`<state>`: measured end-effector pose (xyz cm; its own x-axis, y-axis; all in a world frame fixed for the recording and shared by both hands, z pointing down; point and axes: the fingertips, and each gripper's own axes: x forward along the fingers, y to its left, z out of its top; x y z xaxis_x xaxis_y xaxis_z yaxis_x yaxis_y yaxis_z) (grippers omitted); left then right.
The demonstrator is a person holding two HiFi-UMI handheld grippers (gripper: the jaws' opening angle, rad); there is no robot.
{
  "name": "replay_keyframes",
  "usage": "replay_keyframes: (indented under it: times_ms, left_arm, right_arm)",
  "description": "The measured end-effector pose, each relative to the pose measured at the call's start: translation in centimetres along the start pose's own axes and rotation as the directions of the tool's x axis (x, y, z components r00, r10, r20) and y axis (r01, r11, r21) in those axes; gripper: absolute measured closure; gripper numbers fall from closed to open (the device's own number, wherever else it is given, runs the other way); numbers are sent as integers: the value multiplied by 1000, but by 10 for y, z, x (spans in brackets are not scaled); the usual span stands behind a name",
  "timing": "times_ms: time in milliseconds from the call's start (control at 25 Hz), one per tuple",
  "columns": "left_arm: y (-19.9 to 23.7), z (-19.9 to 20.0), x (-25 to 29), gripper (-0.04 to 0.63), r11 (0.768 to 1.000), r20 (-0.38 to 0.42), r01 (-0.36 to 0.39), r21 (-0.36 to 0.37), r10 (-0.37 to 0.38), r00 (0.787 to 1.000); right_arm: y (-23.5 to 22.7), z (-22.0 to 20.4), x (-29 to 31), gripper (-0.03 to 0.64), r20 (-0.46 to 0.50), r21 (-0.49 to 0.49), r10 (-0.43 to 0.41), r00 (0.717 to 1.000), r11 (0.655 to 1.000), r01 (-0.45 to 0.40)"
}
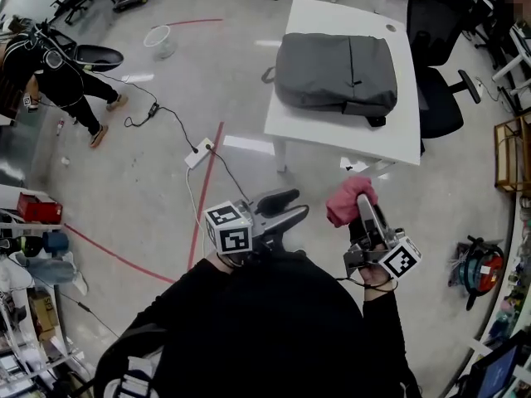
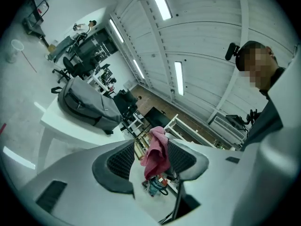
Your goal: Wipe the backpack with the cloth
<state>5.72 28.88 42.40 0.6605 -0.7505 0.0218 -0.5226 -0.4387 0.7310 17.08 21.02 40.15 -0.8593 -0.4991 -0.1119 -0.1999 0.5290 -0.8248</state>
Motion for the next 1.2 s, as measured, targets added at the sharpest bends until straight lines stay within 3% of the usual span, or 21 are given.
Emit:
replay_keyframes:
  times_ms: [200, 440, 600, 800, 1040, 1200]
  left_arm:
    - [65, 53, 22, 362, 999, 23, -43, -10, 43, 999]
    - [156, 109, 21, 363, 980, -2, -195, 23, 195, 981]
    - [204, 134, 12, 364, 968, -28, -250, 6, 251, 968]
    - [233, 149, 21, 364, 953, -25, -304, -6, 304, 952]
    - [249, 156, 68, 364, 918, 10, -396, -1, 396, 918]
    - [250, 158, 91, 367, 879, 21, -477, 2, 477, 879]
  right_arm:
    - [-35, 34, 54, 531, 12, -68, -130, 991, 989, 131]
    - [-80, 67, 122, 531, 35, -147, -268, 963, 951, 271]
    - [-102, 83, 160, 531, 38, -160, -322, 946, 933, 323]
    - [-140, 103, 182, 531, -4, -189, -382, 924, 908, 374]
    - [-218, 176, 184, 531, 10, -337, -527, 850, 799, 499]
    - [-241, 238, 180, 531, 37, -479, -560, 828, 717, 506]
